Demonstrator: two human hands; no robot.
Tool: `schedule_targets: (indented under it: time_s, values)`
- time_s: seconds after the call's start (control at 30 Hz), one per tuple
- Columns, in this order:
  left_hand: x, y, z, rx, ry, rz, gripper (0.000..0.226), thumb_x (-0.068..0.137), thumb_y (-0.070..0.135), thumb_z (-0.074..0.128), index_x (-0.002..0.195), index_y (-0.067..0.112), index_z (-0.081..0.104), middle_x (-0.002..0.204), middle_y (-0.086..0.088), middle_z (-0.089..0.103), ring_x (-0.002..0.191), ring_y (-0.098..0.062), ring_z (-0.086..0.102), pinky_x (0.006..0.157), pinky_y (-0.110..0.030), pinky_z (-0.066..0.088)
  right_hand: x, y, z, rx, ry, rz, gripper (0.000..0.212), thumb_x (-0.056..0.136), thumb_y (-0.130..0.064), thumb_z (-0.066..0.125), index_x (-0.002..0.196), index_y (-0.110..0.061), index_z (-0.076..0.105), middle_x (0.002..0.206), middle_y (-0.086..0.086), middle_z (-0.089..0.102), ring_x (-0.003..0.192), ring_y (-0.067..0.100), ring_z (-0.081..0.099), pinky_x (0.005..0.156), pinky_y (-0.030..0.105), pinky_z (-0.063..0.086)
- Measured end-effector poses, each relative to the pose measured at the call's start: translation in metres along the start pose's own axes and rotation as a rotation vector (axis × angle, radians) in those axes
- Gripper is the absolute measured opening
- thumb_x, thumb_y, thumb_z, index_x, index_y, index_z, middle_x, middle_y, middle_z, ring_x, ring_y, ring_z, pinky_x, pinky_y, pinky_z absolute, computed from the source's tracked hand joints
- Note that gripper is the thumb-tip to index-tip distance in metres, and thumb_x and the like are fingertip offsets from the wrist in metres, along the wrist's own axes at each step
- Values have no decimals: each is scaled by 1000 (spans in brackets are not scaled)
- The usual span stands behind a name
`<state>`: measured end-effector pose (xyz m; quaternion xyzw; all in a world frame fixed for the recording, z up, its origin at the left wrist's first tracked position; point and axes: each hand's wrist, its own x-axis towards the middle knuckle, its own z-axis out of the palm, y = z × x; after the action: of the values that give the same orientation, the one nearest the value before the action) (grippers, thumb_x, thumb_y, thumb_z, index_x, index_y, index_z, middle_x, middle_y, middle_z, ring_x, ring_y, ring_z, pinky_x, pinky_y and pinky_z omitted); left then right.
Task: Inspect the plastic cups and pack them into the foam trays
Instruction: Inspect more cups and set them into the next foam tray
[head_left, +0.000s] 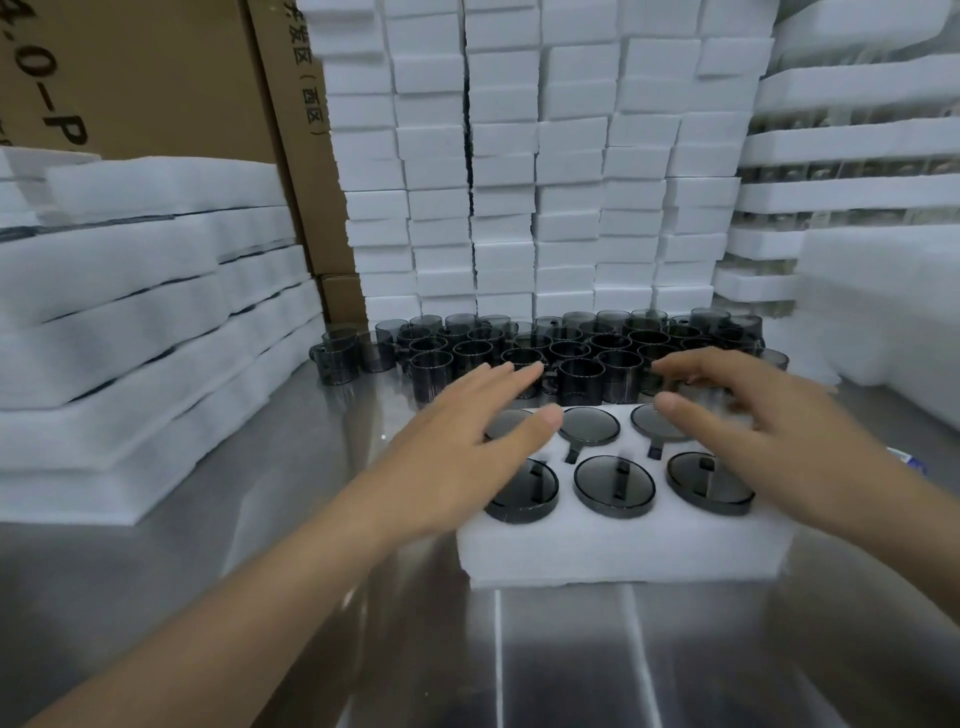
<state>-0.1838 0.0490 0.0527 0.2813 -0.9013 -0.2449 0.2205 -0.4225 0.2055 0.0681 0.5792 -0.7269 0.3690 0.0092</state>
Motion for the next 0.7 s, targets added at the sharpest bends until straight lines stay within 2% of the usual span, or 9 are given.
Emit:
schedule_targets:
  time_s: [0.07,0.17,0.23,0.3,0.4,0.5,0.53,0.63,0.7]
  values:
    - [-3,10,8,113,-76,-9,85,85,99,21,162,64,15,172,34,3,156,16,-10,122,-30,-1,0,4,4,-46,-130,50,56,93,-69,49,146,-48,52,140,-29,49,122,-10,44,105,20,34]
    - [-5,14,13,147,-193,-77,89,87,93,26,166,56,11,174,30,-8,156,11,-19,124,-30,-4,1,5,9,14,-322,133,62,89,-74,44,150,-57,41,150,-31,38,117,-19,45,96,4,26]
    - [-3,14,11,187,-219,-89,86,90,92,29,165,58,7,173,31,-11,156,10,-21,127,-35,0,1,7,11,41,-391,176,62,90,-74,44,150,-62,35,163,-30,25,142,-7,36,108,15,20]
    - [-3,14,12,203,-215,-82,86,90,93,30,165,59,6,172,33,-11,156,10,-20,129,-39,2,2,8,11,52,-391,174,68,85,-77,44,151,-63,34,166,-29,20,150,-1,29,114,22,18]
    - [-5,10,14,42,-181,-95,88,83,97,36,162,63,15,169,39,-6,153,14,-11,128,-38,4,2,8,13,125,-325,187,73,81,-78,46,151,-58,40,159,-28,33,132,-9,41,111,24,24]
    - [-2,5,7,-388,-14,-191,72,87,88,50,154,72,29,170,38,8,154,4,14,124,-40,19,5,19,10,152,-170,271,65,85,-77,51,144,-49,52,141,-21,52,131,6,51,111,36,38]
    - [0,1,7,-492,58,-241,69,91,81,55,154,69,32,172,32,15,156,0,19,122,-40,22,7,24,8,130,-117,296,57,88,-74,54,138,-45,57,129,-16,61,121,10,59,102,36,44]
    - [1,-12,14,-447,63,-323,82,94,77,57,165,55,22,173,21,25,160,-10,25,120,-36,24,9,36,4,63,-115,355,50,84,-78,49,107,-37,68,96,-7,69,87,14,65,74,32,45]
    - [2,-17,20,-329,20,-336,101,84,89,55,168,52,13,174,18,26,160,-14,28,113,-33,27,8,41,6,66,-205,381,59,78,-85,38,108,-43,67,113,-12,66,104,16,63,92,34,44]
